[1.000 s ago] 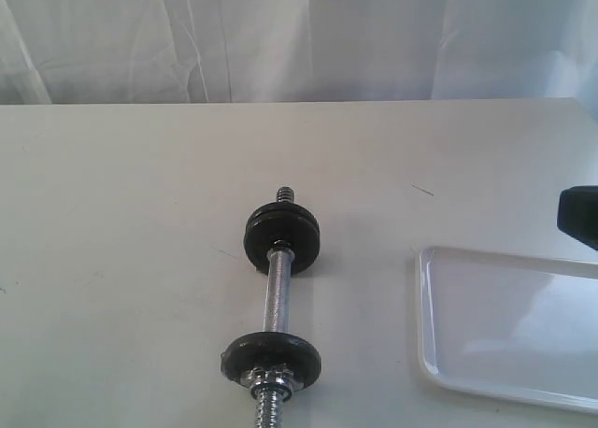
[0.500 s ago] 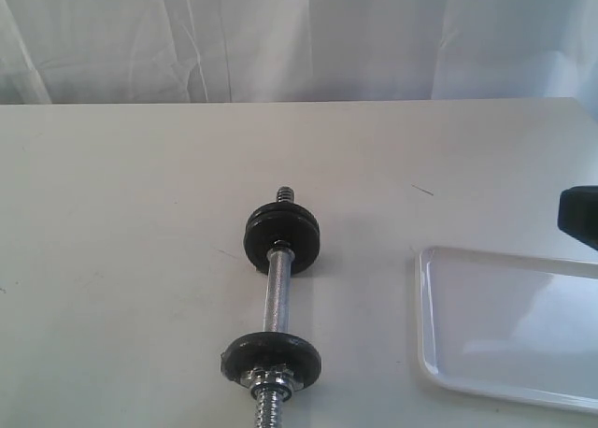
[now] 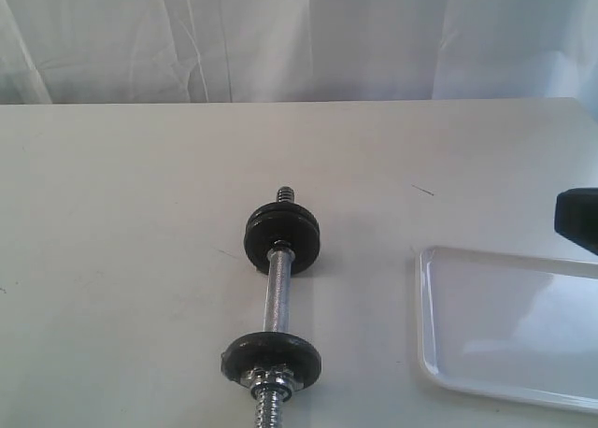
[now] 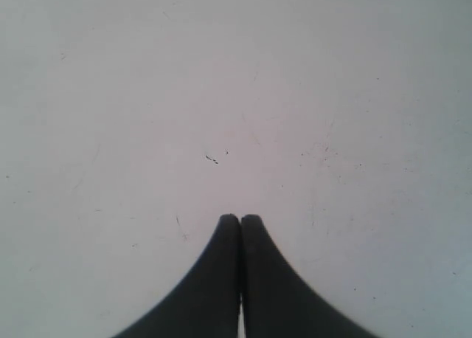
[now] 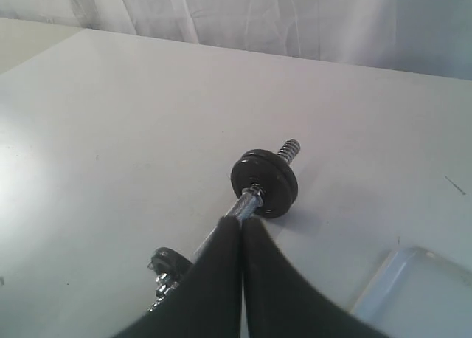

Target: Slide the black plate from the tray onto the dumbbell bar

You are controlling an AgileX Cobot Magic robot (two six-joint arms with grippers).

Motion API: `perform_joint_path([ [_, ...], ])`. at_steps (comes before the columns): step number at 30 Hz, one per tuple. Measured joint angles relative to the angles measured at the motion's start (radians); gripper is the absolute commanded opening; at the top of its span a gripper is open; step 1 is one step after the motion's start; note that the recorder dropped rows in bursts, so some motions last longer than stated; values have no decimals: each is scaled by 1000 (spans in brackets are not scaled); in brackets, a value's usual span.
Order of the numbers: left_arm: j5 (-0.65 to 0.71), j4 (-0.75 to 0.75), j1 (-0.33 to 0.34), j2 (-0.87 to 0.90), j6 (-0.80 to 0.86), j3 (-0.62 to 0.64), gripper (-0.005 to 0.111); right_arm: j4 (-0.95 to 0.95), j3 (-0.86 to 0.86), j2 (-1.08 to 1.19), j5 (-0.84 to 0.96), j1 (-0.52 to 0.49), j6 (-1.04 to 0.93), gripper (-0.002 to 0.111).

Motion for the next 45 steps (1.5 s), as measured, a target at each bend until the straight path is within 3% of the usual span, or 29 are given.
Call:
perform_joint_path([
  [12, 0, 0, 0, 0, 0, 0, 0, -8, 0, -37, -17, 286, 0, 0],
  [30, 0, 0, 0, 0, 0, 0, 0, -12, 48, -414, -30, 256, -2, 0],
  [33, 0, 0, 0, 0, 0, 0, 0, -183, 176, -441, -50, 256, -2, 0],
  [41, -1, 0, 0, 0, 0, 0, 0, -452, 531, -450, -663, 256, 0, 0],
  [45, -1, 0, 0, 0, 0, 0, 0, -516, 628, -450, -717, 254, 2, 0],
])
